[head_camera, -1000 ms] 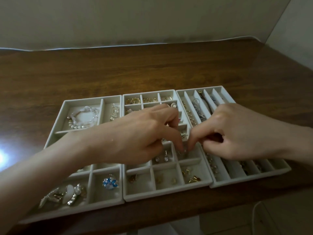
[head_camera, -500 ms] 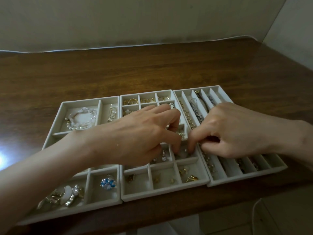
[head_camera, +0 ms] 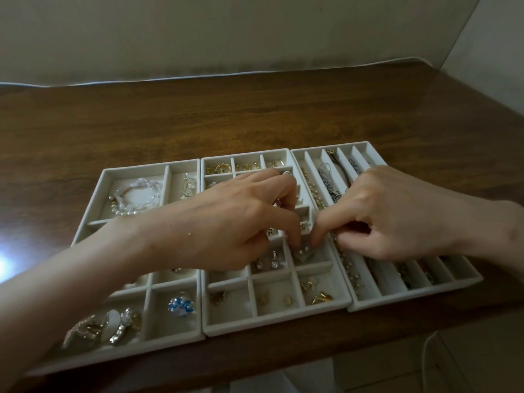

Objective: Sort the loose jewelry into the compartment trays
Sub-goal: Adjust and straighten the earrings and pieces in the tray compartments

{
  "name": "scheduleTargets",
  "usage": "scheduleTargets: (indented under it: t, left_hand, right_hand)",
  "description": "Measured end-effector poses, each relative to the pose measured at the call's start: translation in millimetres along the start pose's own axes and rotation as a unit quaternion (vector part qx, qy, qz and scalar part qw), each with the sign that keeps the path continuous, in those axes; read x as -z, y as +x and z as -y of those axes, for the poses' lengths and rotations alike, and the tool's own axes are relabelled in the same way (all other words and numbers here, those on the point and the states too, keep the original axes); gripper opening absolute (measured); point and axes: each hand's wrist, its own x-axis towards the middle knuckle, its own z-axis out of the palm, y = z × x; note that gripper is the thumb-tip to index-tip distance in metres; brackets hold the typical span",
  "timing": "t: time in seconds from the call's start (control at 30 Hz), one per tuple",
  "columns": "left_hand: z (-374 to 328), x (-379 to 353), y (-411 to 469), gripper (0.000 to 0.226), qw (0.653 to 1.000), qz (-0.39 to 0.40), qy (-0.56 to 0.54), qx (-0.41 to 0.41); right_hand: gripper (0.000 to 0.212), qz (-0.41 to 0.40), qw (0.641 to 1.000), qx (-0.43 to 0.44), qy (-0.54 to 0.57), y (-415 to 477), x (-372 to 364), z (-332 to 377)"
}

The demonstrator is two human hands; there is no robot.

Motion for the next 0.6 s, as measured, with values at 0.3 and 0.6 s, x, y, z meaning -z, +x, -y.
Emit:
scheduleTargets:
  t: [0.3, 0.6]
  left_hand:
    - [-1.9, -2.6, -1.3, 0.044, 0.999, 0.032, 0.001, 0.009]
    - [-3.8, -2.8, 0.4, 0.043, 1.0, 0.011, 0.019, 0.008]
  right_hand:
    - [0.038, 0.007, 1.0, 0.0, -0.009, 0.3, -3.2, -2.1]
    - [0.038, 0.005, 1.0, -0.006, -0.022, -0.8, 1.3, 0.3]
